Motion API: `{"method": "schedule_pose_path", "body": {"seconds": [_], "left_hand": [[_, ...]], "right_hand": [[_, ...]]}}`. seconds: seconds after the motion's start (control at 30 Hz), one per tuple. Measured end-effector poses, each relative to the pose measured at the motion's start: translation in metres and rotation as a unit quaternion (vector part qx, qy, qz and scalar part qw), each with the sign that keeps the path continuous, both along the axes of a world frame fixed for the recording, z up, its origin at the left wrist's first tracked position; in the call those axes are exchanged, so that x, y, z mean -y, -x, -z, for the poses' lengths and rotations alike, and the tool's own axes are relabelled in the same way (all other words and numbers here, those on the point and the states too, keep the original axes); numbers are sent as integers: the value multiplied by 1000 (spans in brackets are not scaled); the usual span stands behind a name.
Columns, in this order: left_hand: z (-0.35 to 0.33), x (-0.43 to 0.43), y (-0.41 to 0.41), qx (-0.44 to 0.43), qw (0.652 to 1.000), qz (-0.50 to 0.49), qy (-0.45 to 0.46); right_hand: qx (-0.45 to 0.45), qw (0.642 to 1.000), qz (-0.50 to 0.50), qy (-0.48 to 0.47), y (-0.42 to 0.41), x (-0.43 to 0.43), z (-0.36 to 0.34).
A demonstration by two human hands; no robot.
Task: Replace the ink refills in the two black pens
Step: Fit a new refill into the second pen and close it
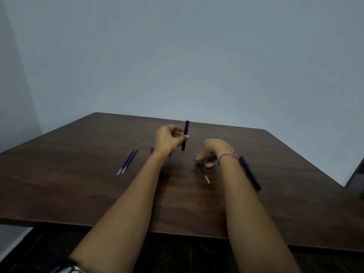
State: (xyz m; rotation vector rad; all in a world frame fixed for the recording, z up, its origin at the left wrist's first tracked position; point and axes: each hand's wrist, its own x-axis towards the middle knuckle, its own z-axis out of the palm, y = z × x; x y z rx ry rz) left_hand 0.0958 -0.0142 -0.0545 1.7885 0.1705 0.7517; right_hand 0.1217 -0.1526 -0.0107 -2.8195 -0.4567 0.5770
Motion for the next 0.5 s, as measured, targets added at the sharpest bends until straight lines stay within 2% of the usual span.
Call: {"method": "schedule_pose_path", "body": {"seconds": [0.13,0.3,0.4,0.5], "left_hand": [[-1,0,0,-2,1000,0,-7],[-1,0,0,-7,1000,-5,-12],[0,0,0,-13,1000,-8,-20],[0,0,0,-20,999,-10,-30]], "right_hand": [[74,997,-1,-9,0,-5,5],[154,980,27,-125,-11,-7,12],[239,939,52,-241,-18,-4,15],[261,865,91,-420,-20,-2,14]]}}
